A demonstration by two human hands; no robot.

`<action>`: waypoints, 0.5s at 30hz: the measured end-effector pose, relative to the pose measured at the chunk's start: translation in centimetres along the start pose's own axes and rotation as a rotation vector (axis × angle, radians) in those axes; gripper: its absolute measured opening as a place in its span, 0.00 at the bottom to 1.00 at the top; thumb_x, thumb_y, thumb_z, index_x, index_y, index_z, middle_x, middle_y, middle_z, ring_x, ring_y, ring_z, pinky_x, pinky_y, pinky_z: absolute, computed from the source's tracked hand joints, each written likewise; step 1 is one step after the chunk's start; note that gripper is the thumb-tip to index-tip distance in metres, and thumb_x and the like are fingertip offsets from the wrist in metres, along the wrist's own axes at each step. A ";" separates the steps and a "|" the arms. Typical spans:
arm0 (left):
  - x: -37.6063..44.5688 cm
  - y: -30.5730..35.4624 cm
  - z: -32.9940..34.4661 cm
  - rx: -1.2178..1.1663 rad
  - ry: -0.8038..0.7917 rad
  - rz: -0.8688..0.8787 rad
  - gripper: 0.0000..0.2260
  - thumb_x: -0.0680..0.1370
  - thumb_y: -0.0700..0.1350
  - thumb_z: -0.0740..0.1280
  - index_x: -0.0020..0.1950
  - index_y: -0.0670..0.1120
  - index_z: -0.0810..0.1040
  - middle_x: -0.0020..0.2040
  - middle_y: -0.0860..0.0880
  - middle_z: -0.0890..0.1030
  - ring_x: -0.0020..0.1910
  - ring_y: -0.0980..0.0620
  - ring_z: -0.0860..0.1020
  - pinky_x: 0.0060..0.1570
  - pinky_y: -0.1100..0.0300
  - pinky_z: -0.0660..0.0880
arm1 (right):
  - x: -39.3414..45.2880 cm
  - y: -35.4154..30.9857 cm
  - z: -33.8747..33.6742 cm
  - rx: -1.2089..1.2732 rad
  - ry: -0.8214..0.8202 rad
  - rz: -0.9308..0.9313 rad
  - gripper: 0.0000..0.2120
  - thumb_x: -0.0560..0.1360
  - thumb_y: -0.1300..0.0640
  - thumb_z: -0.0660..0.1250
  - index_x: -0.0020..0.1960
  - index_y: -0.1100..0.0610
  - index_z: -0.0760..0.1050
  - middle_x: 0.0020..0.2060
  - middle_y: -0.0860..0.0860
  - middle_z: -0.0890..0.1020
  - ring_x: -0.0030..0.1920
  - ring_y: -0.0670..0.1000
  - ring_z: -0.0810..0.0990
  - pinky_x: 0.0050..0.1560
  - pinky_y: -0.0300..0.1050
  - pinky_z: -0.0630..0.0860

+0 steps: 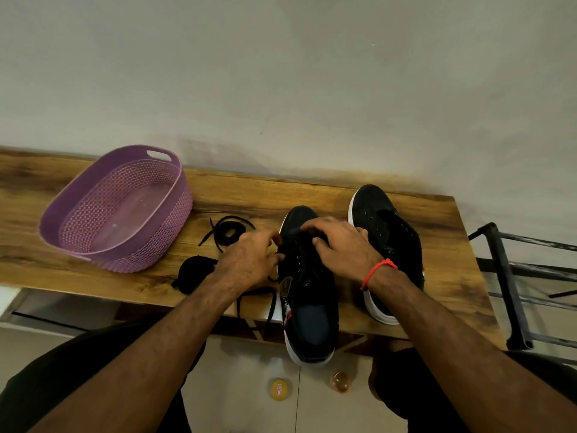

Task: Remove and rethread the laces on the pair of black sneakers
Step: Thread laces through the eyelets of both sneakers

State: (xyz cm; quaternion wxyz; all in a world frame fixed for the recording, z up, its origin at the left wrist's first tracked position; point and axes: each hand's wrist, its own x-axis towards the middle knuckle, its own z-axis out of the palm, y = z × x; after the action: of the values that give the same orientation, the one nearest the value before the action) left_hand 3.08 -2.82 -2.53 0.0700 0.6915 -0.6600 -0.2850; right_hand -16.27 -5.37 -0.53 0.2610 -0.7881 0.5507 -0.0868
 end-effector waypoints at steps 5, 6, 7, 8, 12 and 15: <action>0.3 -0.3 -0.3 -0.003 0.035 0.016 0.05 0.79 0.52 0.69 0.44 0.57 0.76 0.51 0.59 0.76 0.54 0.54 0.76 0.57 0.46 0.77 | 0.0 0.4 -0.2 -0.013 0.009 0.009 0.15 0.82 0.53 0.59 0.66 0.41 0.73 0.66 0.42 0.74 0.69 0.49 0.69 0.68 0.61 0.59; 0.4 -0.4 -0.4 -0.047 0.075 0.020 0.05 0.79 0.51 0.69 0.44 0.56 0.76 0.48 0.58 0.78 0.51 0.55 0.78 0.56 0.47 0.77 | 0.0 0.4 -0.1 -0.015 0.009 0.006 0.15 0.82 0.52 0.59 0.66 0.42 0.73 0.66 0.42 0.74 0.69 0.49 0.69 0.68 0.61 0.60; 0.5 -0.3 -0.7 -0.115 0.132 0.029 0.03 0.80 0.49 0.67 0.46 0.55 0.76 0.46 0.57 0.80 0.47 0.55 0.79 0.53 0.49 0.78 | 0.1 0.4 0.0 -0.013 0.013 0.001 0.14 0.82 0.50 0.60 0.66 0.42 0.73 0.66 0.42 0.75 0.69 0.49 0.69 0.69 0.61 0.61; 0.5 -0.1 -1.1 -0.214 0.182 0.038 0.02 0.80 0.48 0.67 0.47 0.53 0.76 0.43 0.55 0.82 0.45 0.55 0.81 0.48 0.53 0.79 | 0.2 0.4 0.2 0.000 0.020 -0.007 0.14 0.82 0.49 0.60 0.67 0.42 0.73 0.65 0.42 0.75 0.68 0.49 0.70 0.69 0.61 0.62; -0.2 1.8 -2.7 -0.682 0.178 0.135 0.02 0.82 0.46 0.67 0.52 0.48 0.77 0.36 0.50 0.84 0.35 0.50 0.83 0.42 0.51 0.80 | 0.4 0.0 0.6 0.233 0.044 -0.102 0.20 0.78 0.47 0.64 0.70 0.43 0.70 0.63 0.43 0.79 0.65 0.47 0.76 0.66 0.58 0.73; -1.0 2.8 -4.0 -0.856 0.128 0.277 0.05 0.82 0.45 0.66 0.55 0.45 0.78 0.37 0.48 0.83 0.32 0.49 0.79 0.38 0.53 0.78 | 0.4 -0.5 0.7 0.395 0.014 -0.120 0.20 0.78 0.50 0.69 0.69 0.42 0.72 0.58 0.41 0.82 0.61 0.42 0.79 0.64 0.50 0.76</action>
State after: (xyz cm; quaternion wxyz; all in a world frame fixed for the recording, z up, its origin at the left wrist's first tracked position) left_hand 2.61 -3.36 2.40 0.4278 0.5215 -0.5634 -0.4771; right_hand -15.35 -5.41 -0.96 0.4012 -0.7523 0.4767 -0.2140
